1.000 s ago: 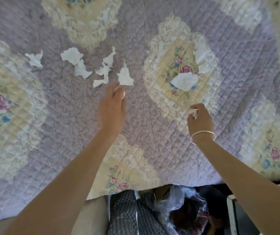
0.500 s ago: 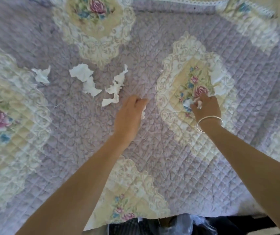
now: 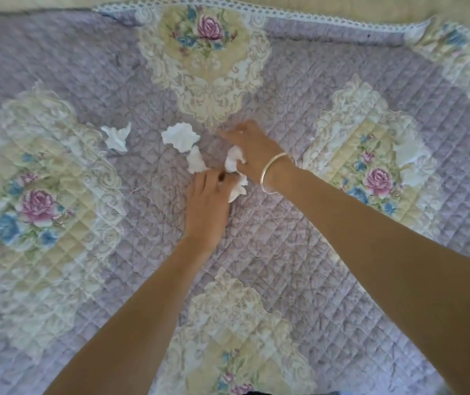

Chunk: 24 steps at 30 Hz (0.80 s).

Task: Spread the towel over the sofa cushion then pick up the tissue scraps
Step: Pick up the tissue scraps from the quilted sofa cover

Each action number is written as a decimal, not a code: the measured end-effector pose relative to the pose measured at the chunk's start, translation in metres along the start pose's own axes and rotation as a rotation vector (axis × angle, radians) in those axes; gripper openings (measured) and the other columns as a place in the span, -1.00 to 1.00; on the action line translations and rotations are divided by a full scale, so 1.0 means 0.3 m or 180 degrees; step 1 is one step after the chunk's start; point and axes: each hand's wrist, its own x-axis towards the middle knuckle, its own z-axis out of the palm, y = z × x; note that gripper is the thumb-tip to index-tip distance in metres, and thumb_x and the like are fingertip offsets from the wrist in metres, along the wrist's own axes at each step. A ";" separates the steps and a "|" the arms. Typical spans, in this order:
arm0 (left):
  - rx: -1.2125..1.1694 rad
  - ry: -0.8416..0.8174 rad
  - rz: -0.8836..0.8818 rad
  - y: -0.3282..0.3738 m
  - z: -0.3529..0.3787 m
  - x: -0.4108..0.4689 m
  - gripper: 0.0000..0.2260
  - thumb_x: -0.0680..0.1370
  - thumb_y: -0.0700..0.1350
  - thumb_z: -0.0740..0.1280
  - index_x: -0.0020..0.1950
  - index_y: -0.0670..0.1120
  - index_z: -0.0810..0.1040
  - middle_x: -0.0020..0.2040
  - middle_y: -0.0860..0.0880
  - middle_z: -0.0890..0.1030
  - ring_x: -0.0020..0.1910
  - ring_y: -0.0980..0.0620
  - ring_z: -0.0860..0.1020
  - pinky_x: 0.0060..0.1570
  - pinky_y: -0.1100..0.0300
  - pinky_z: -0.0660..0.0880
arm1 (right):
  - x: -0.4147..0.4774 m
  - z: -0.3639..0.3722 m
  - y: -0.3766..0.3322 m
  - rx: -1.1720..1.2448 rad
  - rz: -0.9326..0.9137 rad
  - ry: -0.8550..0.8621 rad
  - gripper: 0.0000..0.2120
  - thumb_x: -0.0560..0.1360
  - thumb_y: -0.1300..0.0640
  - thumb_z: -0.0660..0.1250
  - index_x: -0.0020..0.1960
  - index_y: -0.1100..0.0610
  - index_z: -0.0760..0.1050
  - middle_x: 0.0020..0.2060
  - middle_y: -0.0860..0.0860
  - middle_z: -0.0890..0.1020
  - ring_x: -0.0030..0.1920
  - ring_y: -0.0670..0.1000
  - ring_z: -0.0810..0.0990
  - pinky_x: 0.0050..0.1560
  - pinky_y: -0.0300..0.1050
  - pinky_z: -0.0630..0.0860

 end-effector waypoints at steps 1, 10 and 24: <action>-0.0060 0.0020 0.0040 0.004 -0.001 0.002 -0.53 0.24 -0.39 0.45 0.07 -0.10 0.42 -0.07 -0.21 0.59 -0.09 -0.17 0.51 -0.19 0.05 0.54 | 0.019 0.009 -0.012 -0.0238 -0.0054 -0.0193 -0.74 0.54 0.29 0.16 0.16 0.08 0.46 0.22 0.10 0.37 0.21 0.15 0.46 0.08 -0.06 0.48; -0.0861 0.0164 -0.1006 -0.092 -0.174 -0.016 -0.74 0.56 -0.25 0.22 0.23 -0.29 0.39 -0.02 -0.30 0.59 -0.25 -0.23 0.58 -0.36 0.12 0.38 | 0.052 0.033 -0.017 0.0610 0.0319 0.0727 -0.78 0.56 0.22 0.13 0.18 0.26 0.38 0.03 0.17 0.44 -0.09 0.13 0.45 -0.17 -0.13 0.28; 0.0477 0.0014 -0.1797 -0.391 -0.266 0.166 -0.60 0.63 0.05 0.05 0.39 -0.14 0.25 0.24 -0.29 0.40 0.04 -0.32 0.51 -0.13 -0.01 0.36 | 0.191 0.038 -0.207 0.0701 0.0130 0.0359 -0.76 0.60 0.15 0.09 -0.21 0.07 0.41 -0.22 -0.01 0.51 -0.02 0.10 0.48 -0.18 -0.17 0.37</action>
